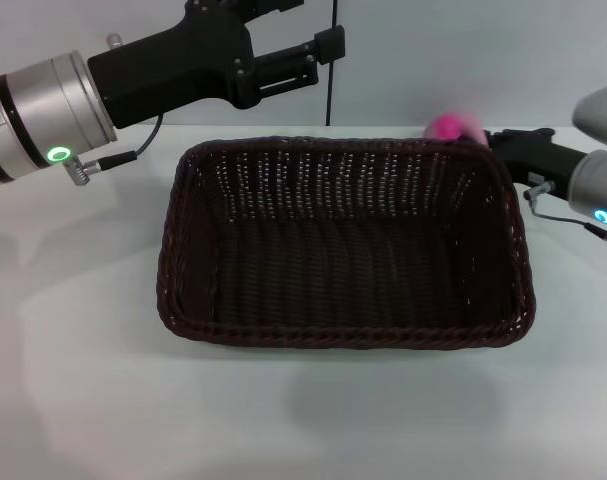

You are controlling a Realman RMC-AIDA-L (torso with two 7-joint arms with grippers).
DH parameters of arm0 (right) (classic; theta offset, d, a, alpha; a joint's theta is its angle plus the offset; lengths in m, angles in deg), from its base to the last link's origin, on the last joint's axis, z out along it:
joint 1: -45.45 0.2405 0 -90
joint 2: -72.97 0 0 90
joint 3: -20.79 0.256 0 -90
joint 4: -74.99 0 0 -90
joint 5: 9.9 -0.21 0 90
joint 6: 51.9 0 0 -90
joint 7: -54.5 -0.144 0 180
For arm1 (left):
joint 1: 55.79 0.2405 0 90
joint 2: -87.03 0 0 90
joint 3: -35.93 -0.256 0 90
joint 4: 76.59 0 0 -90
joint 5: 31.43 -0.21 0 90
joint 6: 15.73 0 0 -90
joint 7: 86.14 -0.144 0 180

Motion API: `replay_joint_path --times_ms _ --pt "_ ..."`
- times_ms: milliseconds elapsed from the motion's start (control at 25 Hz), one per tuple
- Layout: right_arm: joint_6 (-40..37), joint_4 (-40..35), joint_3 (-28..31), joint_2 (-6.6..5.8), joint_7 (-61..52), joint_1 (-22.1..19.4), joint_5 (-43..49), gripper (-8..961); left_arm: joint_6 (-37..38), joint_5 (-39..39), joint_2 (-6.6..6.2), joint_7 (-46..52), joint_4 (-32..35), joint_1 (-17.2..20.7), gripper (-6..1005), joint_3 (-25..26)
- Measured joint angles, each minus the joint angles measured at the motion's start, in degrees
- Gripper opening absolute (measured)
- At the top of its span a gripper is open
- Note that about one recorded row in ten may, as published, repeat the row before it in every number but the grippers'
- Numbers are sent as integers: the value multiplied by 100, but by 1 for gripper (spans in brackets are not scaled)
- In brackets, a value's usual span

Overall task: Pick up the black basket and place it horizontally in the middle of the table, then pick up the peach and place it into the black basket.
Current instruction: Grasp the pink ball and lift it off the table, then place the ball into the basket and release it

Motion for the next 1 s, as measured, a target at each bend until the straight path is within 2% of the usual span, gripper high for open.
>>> replay_joint_path --times_ms 120,160,200,360,400,520,560,600,640,680,720,760,800,840,920,960,1000 --pt "-128 -58 8 2 166 -159 -411 185 0 1 -3 -35 -2 -2 802 4" --pt "-373 -106 5 2 329 -340 -827 175 0 1 -6 -45 -2 -3 802 9" --pt "-373 -106 5 2 329 -340 -827 166 -1 1 -8 -51 -2 -3 802 10" --pt "-1204 -383 6 3 370 -849 -1579 136 3 1 -10 -53 -2 -1 802 11" --pt "-1204 -383 6 3 370 -849 -1579 129 3 1 -10 -53 -2 -1 802 11" --pt "-1847 -445 7 4 377 -1130 -1993 111 3 1 -10 -61 -2 -2 802 23" --pt "-2387 -453 7 1 378 -1299 -2208 106 2 1 -11 -68 -2 -6 802 29" --pt "-2387 -453 7 1 378 -1299 -2208 102 2 1 -11 -68 -2 -6 802 29" --pt "-3003 -457 7 -1 379 -1439 -2327 98 0 1 -11 -73 -2 -7 802 31" --pt "-3003 -457 7 -1 379 -1439 -2327 94 0 1 -11 -73 -2 -7 802 31" --pt "-3335 -458 6 -2 380 -1489 -2367 89 0 1 -11 -74 -2 -8 802 31" --pt "-4006 -458 -28 -6 382 -1550 -2380 85 -1 1 -11 -75 -2 -8 802 31" --pt "-4006 -458 -28 -6 382 -1550 -2380 81 -1 1 -11 -75 -2 -8 802 31" --pt "-4362 -457 -57 -6 391 -1564 -2373 76 -1 1 -10 -75 -2 -8 802 31" --pt "-4935 -451 -207 -5 422 -1553 -2357 54 -1 1 -10 -75 -2 -7 802 30" --pt "-5243 -421 -530 2 437 -1467 -2353 36 -1 1 -10 -78 -2 -6 802 29" --pt "-5243 -421 -530 2 437 -1467 -2353 35 -1 9 -10 -93 -6 1 802 28"
